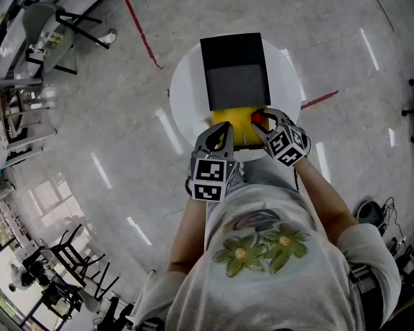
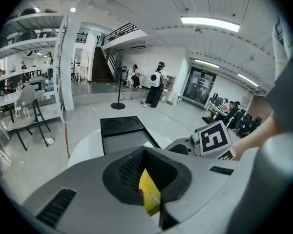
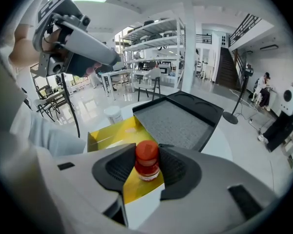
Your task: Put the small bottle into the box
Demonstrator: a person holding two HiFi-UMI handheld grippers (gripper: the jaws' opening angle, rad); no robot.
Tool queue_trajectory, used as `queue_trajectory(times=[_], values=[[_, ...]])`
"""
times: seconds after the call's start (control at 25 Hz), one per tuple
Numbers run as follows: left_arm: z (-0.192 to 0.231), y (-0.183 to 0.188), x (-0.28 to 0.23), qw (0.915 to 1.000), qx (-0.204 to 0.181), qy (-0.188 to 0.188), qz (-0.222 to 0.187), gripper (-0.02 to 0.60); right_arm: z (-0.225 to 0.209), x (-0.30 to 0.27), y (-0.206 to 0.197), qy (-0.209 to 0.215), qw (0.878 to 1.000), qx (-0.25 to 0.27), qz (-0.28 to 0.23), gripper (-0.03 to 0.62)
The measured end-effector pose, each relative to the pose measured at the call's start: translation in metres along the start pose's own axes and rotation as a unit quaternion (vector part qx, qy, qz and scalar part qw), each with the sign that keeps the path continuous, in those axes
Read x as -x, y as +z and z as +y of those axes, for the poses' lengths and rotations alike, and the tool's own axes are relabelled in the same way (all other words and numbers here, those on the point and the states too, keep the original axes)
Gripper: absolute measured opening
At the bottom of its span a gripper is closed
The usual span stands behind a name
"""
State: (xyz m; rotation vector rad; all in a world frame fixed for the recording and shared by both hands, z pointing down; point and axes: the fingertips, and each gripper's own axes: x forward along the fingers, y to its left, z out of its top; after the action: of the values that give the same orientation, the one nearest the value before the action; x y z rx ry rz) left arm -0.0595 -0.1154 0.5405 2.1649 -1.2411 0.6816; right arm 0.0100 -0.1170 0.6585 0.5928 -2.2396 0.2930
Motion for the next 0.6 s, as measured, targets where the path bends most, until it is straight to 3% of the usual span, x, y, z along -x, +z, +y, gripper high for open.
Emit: queue_trajectory(times=[0.6], values=[[-0.0007,-0.0006,0.0055,0.9999,0.004,0.008,-0.005,0.0,0.0078,-0.0009,-0.0039,0.001,1.0,0.021,0.003,0.153]])
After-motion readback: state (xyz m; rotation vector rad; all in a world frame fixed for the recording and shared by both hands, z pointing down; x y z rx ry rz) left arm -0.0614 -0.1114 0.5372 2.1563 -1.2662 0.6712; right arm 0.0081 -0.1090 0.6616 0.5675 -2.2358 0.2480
